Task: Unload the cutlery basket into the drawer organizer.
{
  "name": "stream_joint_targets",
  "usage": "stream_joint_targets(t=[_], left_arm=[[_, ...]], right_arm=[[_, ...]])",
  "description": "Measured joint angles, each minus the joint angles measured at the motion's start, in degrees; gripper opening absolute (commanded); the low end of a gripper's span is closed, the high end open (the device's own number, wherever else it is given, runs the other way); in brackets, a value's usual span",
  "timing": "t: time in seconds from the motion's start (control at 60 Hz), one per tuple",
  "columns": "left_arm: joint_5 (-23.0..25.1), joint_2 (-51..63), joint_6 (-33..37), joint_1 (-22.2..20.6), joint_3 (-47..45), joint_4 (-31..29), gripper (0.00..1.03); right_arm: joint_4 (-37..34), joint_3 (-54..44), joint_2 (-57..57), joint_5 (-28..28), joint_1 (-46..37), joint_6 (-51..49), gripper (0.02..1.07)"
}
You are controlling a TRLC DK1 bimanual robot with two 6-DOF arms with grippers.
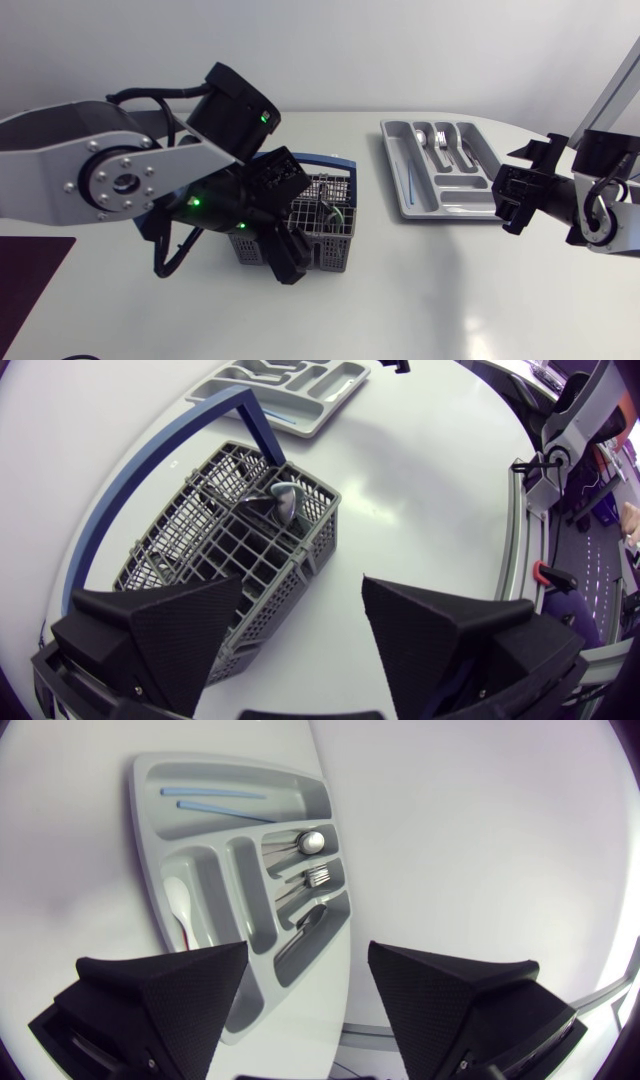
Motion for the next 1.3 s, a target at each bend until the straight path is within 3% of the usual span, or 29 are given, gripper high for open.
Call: stream_joint_targets(t=[0.217,0.467,0.65,0.867,1.3], left_arm=[[-5.1,2.1,-0.3,-2.9,-4.2,10.0,0.76],[-14.6,2.7,-0.7,-6.8,-10.0,24.3,0.72],[-17.0,2.7,-0.7,-6.9,-14.7,33.9,0.65],[-18.3,2.7,-0.2,-8.0,-15.7,37.9,0.65],[-20.8,5.6,0.1,-9.7,-15.7,41.1,0.55]], right_arm=[[-9.3,-3.2,-9.4,-4.0,0.0,15.1,0.92],[-16.2,-8.2,-20.0,-6.6,0.0,25.7,0.92],[-21.5,-9.9,-27.4,-7.7,0.5,30.1,0.92],[-23.3,-10.9,-31.4,-8.8,1.2,31.6,0.92],[-25.6,-12.8,-35.5,-9.9,1.9,33.1,0.92]])
